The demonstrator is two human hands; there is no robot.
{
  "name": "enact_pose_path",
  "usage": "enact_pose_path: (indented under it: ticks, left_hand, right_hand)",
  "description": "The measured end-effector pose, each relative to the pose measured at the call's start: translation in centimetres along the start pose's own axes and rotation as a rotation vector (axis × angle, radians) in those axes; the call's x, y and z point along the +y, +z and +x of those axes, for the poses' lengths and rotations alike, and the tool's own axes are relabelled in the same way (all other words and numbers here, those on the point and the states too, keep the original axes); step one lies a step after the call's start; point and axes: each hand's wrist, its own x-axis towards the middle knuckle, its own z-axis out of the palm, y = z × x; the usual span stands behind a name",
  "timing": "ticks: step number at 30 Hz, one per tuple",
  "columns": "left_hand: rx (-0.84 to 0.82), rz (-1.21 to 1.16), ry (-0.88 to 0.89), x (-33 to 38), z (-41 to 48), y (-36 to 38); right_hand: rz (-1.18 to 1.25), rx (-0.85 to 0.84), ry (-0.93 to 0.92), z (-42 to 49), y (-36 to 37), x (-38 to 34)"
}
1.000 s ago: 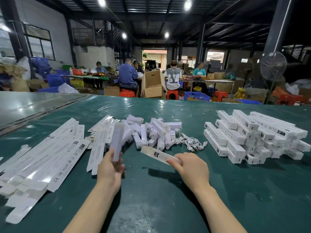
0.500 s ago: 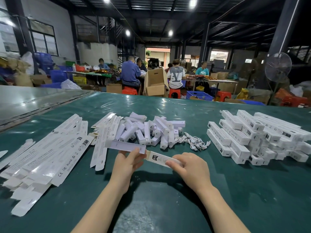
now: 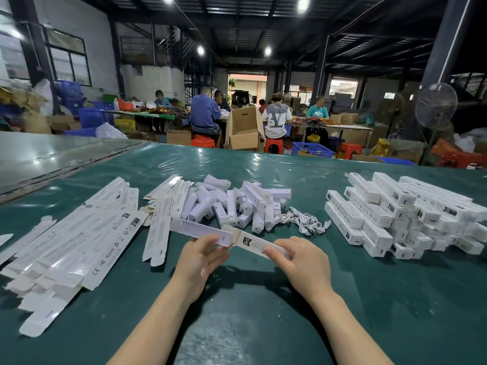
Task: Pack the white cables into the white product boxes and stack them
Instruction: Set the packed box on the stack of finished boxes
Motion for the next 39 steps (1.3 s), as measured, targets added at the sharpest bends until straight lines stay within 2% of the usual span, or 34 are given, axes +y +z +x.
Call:
enact_pose_path:
  ticks: [3,7,14,23,32,39]
  left_hand:
    - [-0.021,-0.040,-0.016,0.1,-0.1,0.1]
    - [-0.026,0.095,0.030,-0.3,-0.1,0.3]
    - [-0.007,0.153,0.108,-0.6,-0.2,0.2]
    - [0.134,0.231,0.160,-1.3,-0.1,0.5]
    - [0.232,0.623,0.311,-1.5,-0.1,-0.2]
    - [0.210,0.583,0.313,-1.2,-0.5,0.0]
  right_hand:
    - [0.029,0.018,0.007,0.0,0.0,0.0]
    - [0.009,-0.005,-0.022,-0.1,0.0,0.0]
    - [0.047,-0.003,-0.038,-0.2,0.1,0.0]
    - [0.032,-0.005,-0.029,-0.1,0.3,0.0]
    - [-0.072,-0.054,-0.043,-0.1,0.4,0.0]
    - [-0.083,-0.042,-0.034,-0.1,0.5,0.0]
